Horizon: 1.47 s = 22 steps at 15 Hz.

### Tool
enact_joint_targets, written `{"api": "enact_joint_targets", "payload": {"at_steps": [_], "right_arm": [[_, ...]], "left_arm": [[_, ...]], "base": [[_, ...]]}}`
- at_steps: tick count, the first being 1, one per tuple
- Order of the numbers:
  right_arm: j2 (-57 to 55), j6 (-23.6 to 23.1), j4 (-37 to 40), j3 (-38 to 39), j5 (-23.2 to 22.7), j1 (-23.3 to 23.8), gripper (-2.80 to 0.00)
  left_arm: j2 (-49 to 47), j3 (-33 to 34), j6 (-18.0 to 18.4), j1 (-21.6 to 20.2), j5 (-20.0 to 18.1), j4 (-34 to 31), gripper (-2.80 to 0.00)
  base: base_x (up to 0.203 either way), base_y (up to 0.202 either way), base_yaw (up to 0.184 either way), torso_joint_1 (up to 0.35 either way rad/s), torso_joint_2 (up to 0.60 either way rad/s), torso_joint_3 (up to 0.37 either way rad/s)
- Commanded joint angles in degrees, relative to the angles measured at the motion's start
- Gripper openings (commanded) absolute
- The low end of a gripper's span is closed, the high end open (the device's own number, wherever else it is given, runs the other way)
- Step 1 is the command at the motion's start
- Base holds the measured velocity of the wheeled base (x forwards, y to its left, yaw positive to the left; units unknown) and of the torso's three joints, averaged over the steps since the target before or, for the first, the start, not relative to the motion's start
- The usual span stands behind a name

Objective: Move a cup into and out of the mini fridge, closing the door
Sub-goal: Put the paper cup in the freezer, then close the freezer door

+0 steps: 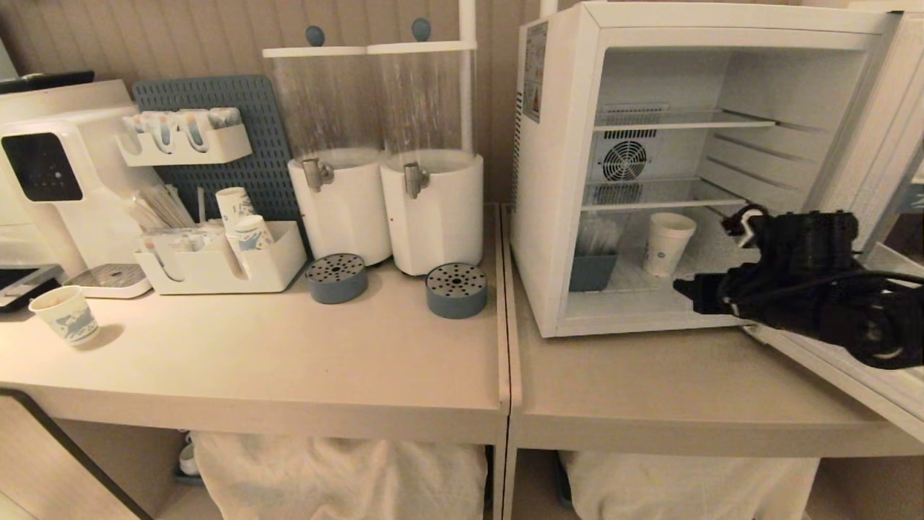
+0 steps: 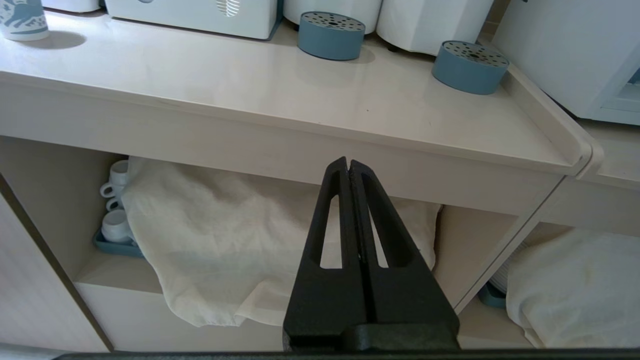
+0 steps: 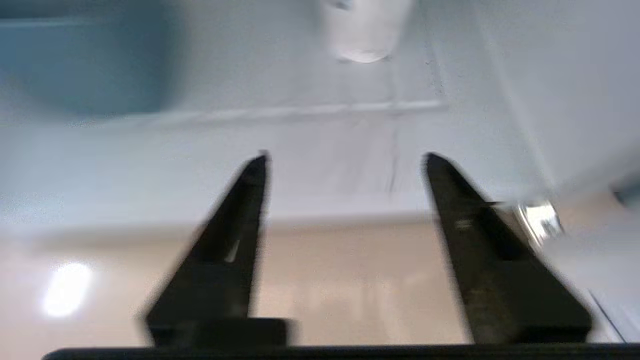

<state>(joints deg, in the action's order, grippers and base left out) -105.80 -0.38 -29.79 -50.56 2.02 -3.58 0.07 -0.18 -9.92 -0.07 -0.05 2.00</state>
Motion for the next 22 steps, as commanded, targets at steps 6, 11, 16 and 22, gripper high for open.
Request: {"api": "enact_joint_targets", "payload": {"at_steps": [6, 11, 16, 22], "right_arm": [[59.1, -0.87, 29.35, 10.12, -10.69, -0.36, -2.8], [93.0, -0.17, 64.12, 6.99, -7.03, 1.51, -2.8], [105.99, 14.4, 77.38, 6.11, -2.4, 3.34, -2.8], [105.81, 7.65, 52.79, 27.55, -0.21, 3.5, -2.8]], "left_arm": [[0.01, 0.01, -0.18, -0.01, 0.05, 0.02, -2.8], [0.01, 0.01, -0.62, -0.01, 0.05, 0.02, -2.8], [0.01, 0.01, -0.62, -0.01, 0.05, 0.02, -2.8], [0.01, 0.01, -0.62, -0.01, 0.05, 0.02, -2.8]], "base": [[0.0, 0.0, 0.0, 0.0, 0.0, 0.0], [0.0, 0.0, 0.0, 0.0, 0.0, 0.0], [0.0, 0.0, 0.0, 0.0, 0.0, 0.0], [0.0, 0.0, 0.0, 0.0, 0.0, 0.0]]}}
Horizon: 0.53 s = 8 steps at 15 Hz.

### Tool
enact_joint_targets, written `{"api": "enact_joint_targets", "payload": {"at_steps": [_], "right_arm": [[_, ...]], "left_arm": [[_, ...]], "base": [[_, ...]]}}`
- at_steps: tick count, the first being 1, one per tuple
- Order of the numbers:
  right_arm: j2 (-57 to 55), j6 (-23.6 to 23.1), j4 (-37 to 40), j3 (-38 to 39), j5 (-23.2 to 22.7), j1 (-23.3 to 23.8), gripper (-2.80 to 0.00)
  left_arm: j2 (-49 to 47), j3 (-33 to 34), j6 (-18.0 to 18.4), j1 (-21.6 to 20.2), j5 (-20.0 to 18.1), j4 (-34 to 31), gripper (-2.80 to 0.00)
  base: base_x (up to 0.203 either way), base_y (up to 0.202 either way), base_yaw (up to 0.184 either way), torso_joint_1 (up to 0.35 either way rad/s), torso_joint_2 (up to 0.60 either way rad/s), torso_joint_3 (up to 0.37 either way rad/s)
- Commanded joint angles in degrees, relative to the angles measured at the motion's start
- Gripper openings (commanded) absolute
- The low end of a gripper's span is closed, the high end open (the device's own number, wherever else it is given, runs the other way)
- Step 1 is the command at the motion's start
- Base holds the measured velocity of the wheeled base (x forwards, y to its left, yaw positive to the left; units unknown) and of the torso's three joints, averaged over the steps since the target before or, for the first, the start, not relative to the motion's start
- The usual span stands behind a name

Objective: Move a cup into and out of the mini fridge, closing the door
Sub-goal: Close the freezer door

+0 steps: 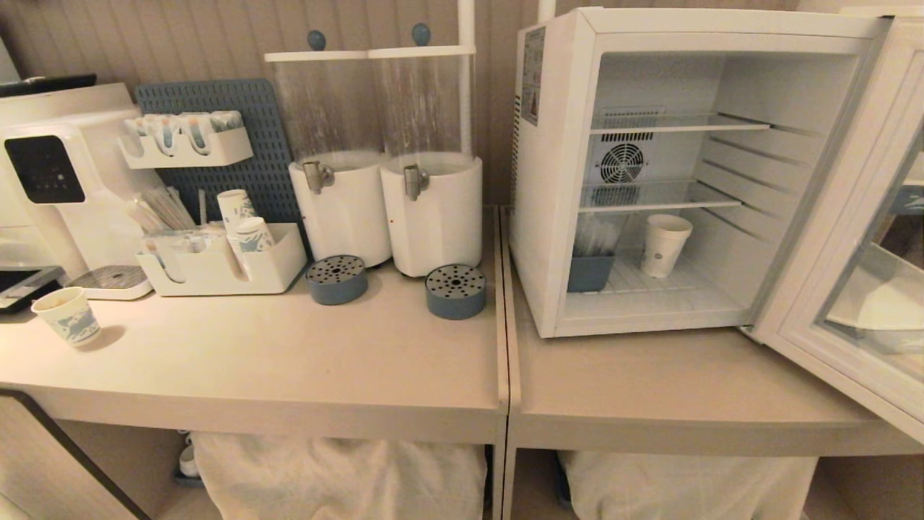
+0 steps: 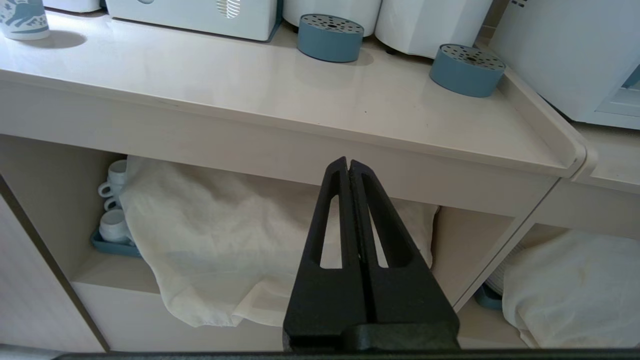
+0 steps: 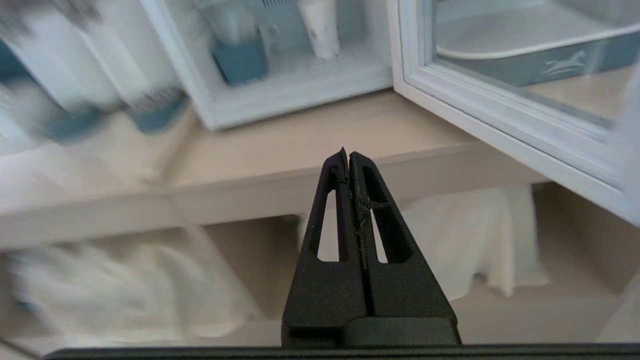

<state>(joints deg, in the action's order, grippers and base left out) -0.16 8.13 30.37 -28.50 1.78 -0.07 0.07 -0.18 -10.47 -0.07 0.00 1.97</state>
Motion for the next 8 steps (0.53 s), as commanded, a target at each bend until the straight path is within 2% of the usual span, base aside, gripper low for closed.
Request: {"api": "enact_joint_targets", "payload": {"at_steps": [1, 2, 4, 5, 8], "right_arm": [[0.18, -3.89, -16.62, 15.12, -0.19, -0.01, -2.8], [0.18, -6.34, -21.34, 22.3, -0.56, -0.01, -2.8], [-0.6, -10.48, -25.79, 29.15, -1.67, -0.01, -2.8], [-0.34, -12.11, -26.68, 29.16, -2.14, -0.01, -2.8], [0.16, -10.85, -27.65, 27.44, -2.48, -0.01, -2.8]], "left_arm": [[0.01, 0.01, -0.16, -0.01, 0.0, 0.05, -2.8], [0.01, 0.01, -0.08, -0.01, 0.0, 0.05, -2.8], [0.01, 0.01, -0.08, -0.01, 0.0, -0.01, -2.8], [0.01, 0.01, -0.08, -0.01, 0.0, 0.05, -2.8], [-0.07, 0.01, -0.08, -0.01, 0.0, 0.05, -2.8]], "base": [[0.0, 0.0, 0.0, 0.0, 0.0, 0.0], [0.0, 0.0, 0.0, 0.0, 0.0, 0.0], [0.0, 0.0, 0.0, 0.0, 0.0, 0.0], [0.0, 0.0, 0.0, 0.0, 0.0, 0.0], [0.0, 0.0, 0.0, 0.0, 0.0, 0.0]]}}
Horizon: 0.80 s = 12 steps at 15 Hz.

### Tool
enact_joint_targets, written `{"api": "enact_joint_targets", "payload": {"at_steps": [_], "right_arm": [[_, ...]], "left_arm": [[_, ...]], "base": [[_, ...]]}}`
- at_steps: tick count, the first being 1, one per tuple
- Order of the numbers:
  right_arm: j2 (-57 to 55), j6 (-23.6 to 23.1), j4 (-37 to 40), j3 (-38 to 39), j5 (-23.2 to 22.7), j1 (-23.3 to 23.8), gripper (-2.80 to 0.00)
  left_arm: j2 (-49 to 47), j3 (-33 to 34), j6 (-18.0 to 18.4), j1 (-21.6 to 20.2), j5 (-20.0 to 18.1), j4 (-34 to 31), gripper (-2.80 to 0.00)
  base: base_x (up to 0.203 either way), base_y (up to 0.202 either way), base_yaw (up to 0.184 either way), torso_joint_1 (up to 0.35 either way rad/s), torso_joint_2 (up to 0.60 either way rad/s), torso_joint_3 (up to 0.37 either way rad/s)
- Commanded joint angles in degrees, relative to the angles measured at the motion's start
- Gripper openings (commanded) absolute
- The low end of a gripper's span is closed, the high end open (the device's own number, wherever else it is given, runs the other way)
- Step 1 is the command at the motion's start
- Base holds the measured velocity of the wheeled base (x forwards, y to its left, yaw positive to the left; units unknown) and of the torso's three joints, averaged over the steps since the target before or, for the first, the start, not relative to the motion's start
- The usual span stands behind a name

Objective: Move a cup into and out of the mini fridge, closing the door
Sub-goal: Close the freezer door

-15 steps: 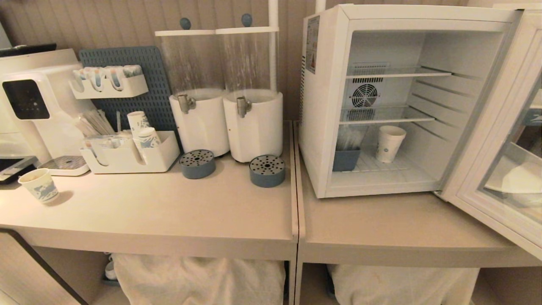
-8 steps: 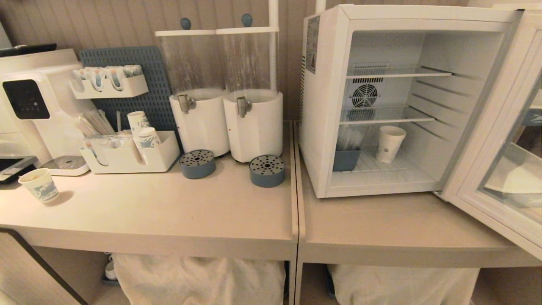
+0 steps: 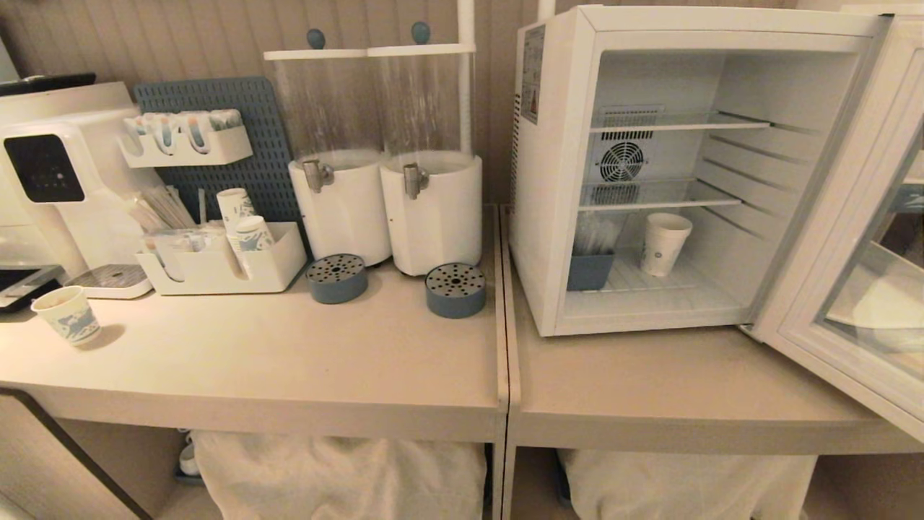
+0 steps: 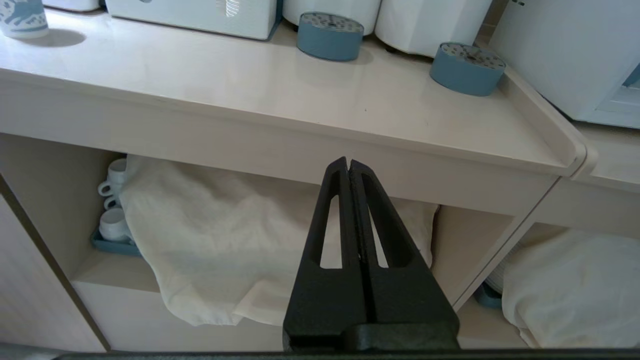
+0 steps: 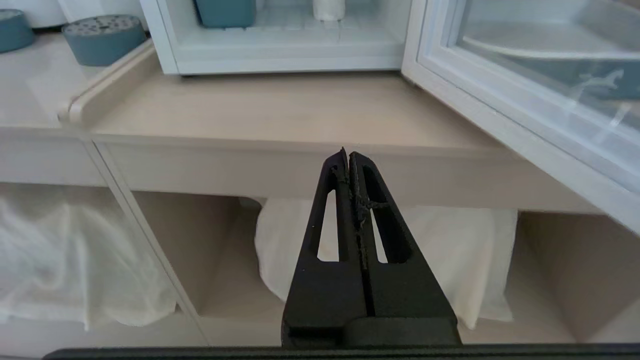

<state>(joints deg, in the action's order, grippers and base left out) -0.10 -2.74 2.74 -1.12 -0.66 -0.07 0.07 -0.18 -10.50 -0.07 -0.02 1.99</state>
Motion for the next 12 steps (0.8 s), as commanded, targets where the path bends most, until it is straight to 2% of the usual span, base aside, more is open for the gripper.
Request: {"api": "enact_joint_targets", "payload": {"at_steps": [1, 4, 6, 12], "right_arm": [[0.11, 0.02, -0.02, 0.07, -0.04, -0.01, -2.8], [0.1, 0.02, -0.02, 0.07, -0.04, -0.01, -2.8], [0.1, 0.02, -0.01, 0.07, -0.04, -0.01, -2.8], [0.1, 0.11, -0.02, 0.07, -0.04, -0.01, -2.8]], "left_arm": [[-0.07, 0.01, -0.05, -0.01, 0.02, 0.04, -2.8], [-0.07, 0.01, -0.05, -0.01, 0.02, 0.04, -2.8], [-0.07, 0.01, 0.04, -0.01, 0.02, 0.02, -2.8], [-0.07, 0.01, 0.58, -0.01, 0.02, 0.12, -2.8]], "base": [[-0.106, 0.0, -0.009, 0.006, 0.01, 0.001], [-0.198, -0.036, 0.008, 0.005, 0.0, 0.002], [-0.183, -0.155, 0.011, -0.002, 0.0, 0.002], [-0.012, -0.12, 0.005, 0.002, 0.0, 0.003]]}}
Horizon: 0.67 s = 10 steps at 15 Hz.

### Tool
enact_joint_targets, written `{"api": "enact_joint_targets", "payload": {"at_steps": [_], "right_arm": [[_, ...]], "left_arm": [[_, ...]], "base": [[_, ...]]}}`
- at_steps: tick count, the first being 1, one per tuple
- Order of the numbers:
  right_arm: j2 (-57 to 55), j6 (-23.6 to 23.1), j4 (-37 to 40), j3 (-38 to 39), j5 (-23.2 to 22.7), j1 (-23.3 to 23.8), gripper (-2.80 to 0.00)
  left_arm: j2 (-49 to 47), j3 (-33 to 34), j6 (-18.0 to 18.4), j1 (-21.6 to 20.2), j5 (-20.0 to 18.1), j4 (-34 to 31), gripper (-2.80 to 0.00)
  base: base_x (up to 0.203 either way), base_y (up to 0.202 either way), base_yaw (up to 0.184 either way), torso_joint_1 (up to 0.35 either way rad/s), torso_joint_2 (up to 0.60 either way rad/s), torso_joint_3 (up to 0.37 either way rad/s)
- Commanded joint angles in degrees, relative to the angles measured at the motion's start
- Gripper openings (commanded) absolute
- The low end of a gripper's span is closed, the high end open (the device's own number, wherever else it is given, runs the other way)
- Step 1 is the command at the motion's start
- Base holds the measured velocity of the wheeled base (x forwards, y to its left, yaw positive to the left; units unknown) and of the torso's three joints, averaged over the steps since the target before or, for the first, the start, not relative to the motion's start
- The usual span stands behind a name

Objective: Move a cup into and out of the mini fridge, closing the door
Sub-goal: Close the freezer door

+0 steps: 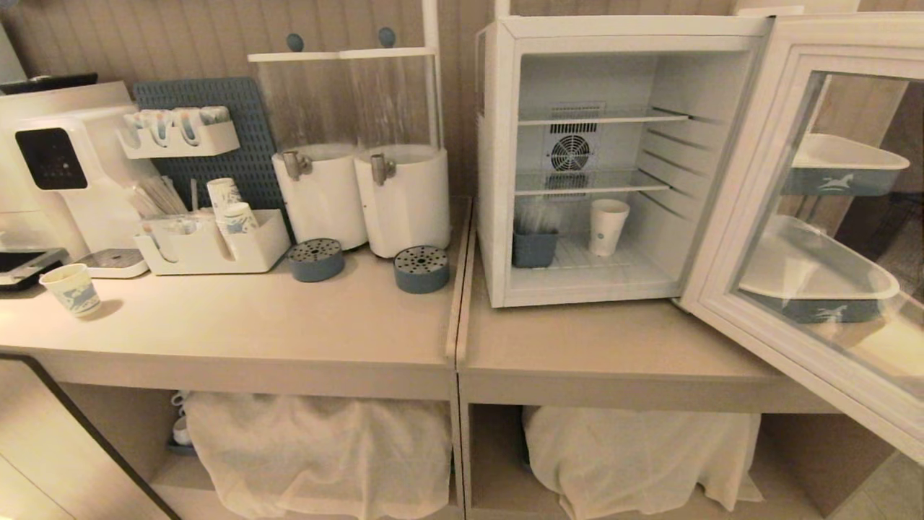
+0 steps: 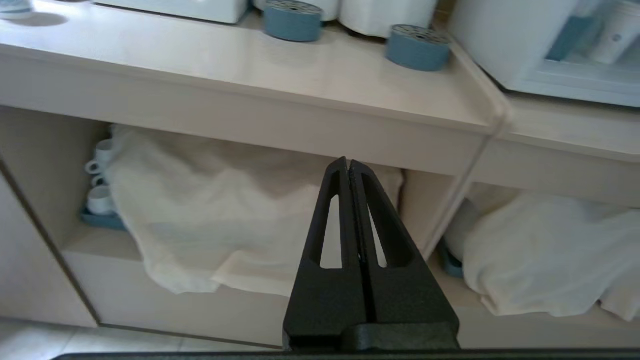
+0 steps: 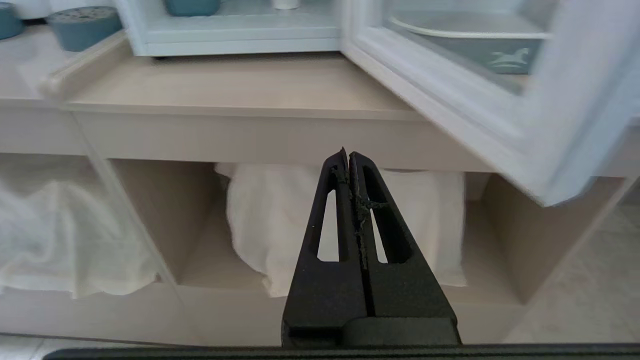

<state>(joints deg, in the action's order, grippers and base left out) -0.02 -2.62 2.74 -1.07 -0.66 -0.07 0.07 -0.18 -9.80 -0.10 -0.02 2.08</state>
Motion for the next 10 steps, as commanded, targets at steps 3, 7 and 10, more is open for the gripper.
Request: {"api": "enact_joint_targets", "payload": {"at_steps": [3, 7, 10], "right_arm": [[0.02, -0.02, -0.02, 0.02, -0.04, -0.01, -2.8], [0.02, -0.02, 0.06, 0.02, -0.04, -0.01, -2.8], [0.02, -0.02, 0.07, 0.02, -0.04, -0.01, -2.8]], "left_arm": [[-0.07, -0.08, -0.05, 0.01, 0.02, 0.02, -2.8], [-0.07, 0.01, -0.05, 0.01, 0.02, 0.02, -2.8], [-0.07, 0.01, -0.05, 0.01, 0.02, 0.02, -2.8]], "base": [[0.0, -0.193, 0.001, 0.003, 0.0, 0.002], [0.0, -0.19, 0.002, 0.001, 0.0, 0.001], [0.0, -0.192, 0.001, 0.006, 0.0, 0.0]]}}
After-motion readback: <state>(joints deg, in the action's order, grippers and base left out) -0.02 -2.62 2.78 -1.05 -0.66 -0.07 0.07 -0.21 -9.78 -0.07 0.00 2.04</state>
